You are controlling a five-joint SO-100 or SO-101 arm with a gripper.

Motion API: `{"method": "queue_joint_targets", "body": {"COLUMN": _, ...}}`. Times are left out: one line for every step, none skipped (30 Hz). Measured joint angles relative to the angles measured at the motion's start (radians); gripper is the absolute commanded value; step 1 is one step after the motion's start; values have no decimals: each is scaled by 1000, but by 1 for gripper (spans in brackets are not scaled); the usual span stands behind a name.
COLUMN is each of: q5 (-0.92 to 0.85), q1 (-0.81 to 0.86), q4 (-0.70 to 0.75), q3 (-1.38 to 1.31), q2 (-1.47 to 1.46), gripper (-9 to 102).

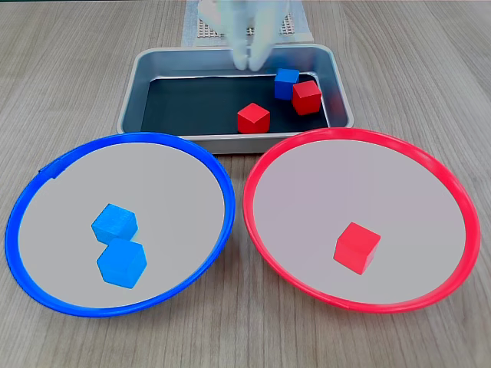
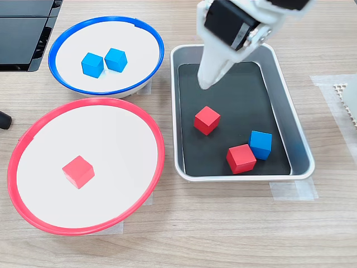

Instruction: Move six blocks tray to matching dishes

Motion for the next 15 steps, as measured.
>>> {"method": "queue_joint_targets", "body": {"q5": -25, "q1": 14, "q4": 5, "q3": 43, "q2": 0, "gripper": 18}}
{"method": "queue_joint_targets", "body": {"q5": -38, "q1": 18, "q4": 5, "q3": 57, "q2": 0, "gripper": 21}}
{"method": "queue_joint_targets", "body": {"q5": -40, "q1": 35, "q4": -12, "q3": 80, "q2": -8, "gripper": 22}}
{"method": "queue_joint_targets", "body": {"q5": -32, "q1": 38, "q4": -20, "q3": 86, "q2": -14, "gripper": 23}}
{"method": "queue_joint_targets", "body": {"q5": -32, "q1": 35, "q4": -31, "q3": 95, "q2": -20, "gripper": 24}}
{"method": "queue_joint_targets", "body": {"q5": -32, "q1": 20, "q4": -49, "q3": 100, "q2": -37, "gripper": 23}}
{"method": "queue_joint_targets", "body": {"q5": -32, "q1": 12, "q4": -64, "q3": 110, "q2": -54, "gripper": 23}}
{"method": "queue_joint_targets", "body": {"q5": -41, "q1": 11, "q4": -83, "q3": 118, "q2": -69, "gripper": 23}}
{"method": "queue_joint_targets", "body": {"q5": -29, "q1": 17, "q4": -110, "q3": 120, "q2": -91, "gripper": 23}}
{"method": "queue_joint_targets", "body": {"q5": -26, "q1": 18, "q4": -135, "q3": 121, "q2": -112, "gripper": 23}}
{"method": "queue_joint_targets", "body": {"q5": -25, "q1": 15, "q4": -156, "q3": 121, "q2": -133, "gripper": 22}}
{"method": "queue_joint_targets", "body": {"q5": -23, "q1": 6, "q4": -176, "q3": 121, "q2": -153, "gripper": 22}}
{"method": "queue_joint_targets", "body": {"q5": -25, "q1": 2, "q4": -193, "q3": 121, "q2": -172, "gripper": 21}}
{"method": "queue_joint_targets", "body": {"q5": -25, "q1": 0, "q4": -207, "q3": 121, "q2": -189, "gripper": 20}}
{"method": "queue_joint_targets", "body": {"q5": -26, "q1": 3, "q4": -219, "q3": 121, "q2": -206, "gripper": 15}}
